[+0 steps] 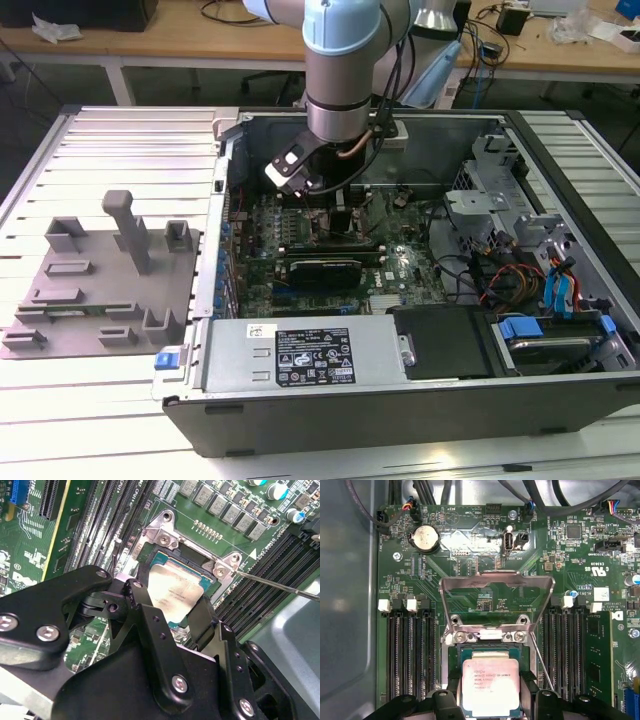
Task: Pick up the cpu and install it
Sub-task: 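Place the cpu into insertion slot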
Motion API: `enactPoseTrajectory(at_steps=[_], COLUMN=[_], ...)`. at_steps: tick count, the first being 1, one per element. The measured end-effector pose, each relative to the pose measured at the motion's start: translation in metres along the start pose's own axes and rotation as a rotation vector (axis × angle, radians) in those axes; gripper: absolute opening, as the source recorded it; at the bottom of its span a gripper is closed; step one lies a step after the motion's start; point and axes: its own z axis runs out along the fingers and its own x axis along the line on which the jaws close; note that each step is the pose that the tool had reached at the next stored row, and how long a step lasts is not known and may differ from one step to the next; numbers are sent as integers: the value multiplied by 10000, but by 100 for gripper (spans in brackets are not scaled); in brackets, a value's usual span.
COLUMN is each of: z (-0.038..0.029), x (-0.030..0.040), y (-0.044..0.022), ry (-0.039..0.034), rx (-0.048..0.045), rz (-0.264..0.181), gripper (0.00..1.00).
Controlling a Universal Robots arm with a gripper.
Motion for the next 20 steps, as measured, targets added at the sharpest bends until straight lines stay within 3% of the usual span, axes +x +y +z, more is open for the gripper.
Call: enactPoseTrajectory(at_steps=[10, 11, 20], z=[4, 4, -3], x=[2, 2, 10], y=[1, 0, 1], ry=[13, 11, 16], rx=[-6, -6, -4], rz=[-6, -6, -7], gripper=[56, 62, 62])
